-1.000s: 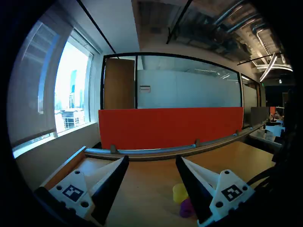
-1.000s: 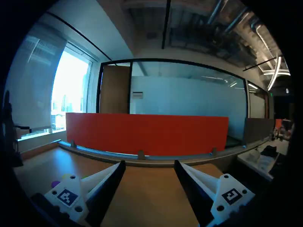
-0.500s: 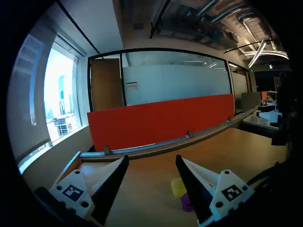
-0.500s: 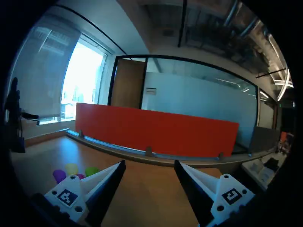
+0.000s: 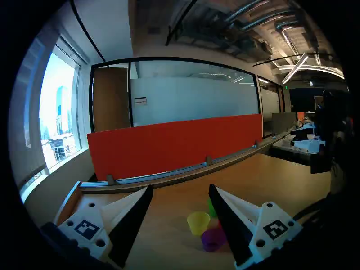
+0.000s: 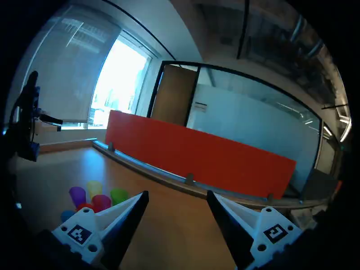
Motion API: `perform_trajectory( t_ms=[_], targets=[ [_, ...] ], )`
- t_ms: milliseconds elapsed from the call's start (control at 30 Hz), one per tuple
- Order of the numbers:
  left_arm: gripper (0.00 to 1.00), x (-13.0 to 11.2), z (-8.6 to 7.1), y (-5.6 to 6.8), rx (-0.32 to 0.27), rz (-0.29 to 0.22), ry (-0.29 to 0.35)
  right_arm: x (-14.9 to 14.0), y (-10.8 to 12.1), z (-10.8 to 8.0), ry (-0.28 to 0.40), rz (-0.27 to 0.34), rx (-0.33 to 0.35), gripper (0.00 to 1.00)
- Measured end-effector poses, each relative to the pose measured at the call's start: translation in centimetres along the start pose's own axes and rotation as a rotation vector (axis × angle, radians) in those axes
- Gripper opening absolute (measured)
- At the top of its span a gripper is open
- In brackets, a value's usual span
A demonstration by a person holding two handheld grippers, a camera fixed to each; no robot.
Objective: Pour water
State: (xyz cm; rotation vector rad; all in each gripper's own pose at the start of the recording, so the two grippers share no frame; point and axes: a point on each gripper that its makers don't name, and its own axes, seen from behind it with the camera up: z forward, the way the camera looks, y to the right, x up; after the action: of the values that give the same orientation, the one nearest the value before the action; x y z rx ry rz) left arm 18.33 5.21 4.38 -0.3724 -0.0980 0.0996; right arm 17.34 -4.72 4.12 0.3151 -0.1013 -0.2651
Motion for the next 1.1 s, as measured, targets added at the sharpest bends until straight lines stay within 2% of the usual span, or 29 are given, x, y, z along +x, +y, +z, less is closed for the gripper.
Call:
perform_trajectory(
  t_ms=[100,500,767,867,967,1100],
  targets=[
    [0.92,0.1,-0.1,0.4,-0.026,-0.002,-0.002,-0.1,-0.1,0.0,-0.006,-0.013,0.019,1.00],
    [0.92,-0.3,0.2,1.9,-0.112,-0.003,-0.016,0.1,-1.9,0.0,-0.030,-0.155,0.112,1.00],
    [0.92,-0.2,0.3,2.2,-0.131,0.052,-0.028,0.0,-2.4,0.1,-0.047,-0.248,0.137,1.00],
    [0.92,-0.4,0.3,2.4,-0.135,0.063,-0.032,0.0,-2.7,0.1,-0.051,-0.258,0.142,1.00],
    [0.92,-0.4,0.3,2.7,-0.147,0.057,-0.036,-0.1,-3.0,0.1,-0.057,-0.243,0.154,1.00],
    [0.92,-0.1,0.4,2.9,-0.161,0.045,-0.040,0.0,-3.7,0.0,-0.069,-0.183,0.184,1.00]
  ],
)
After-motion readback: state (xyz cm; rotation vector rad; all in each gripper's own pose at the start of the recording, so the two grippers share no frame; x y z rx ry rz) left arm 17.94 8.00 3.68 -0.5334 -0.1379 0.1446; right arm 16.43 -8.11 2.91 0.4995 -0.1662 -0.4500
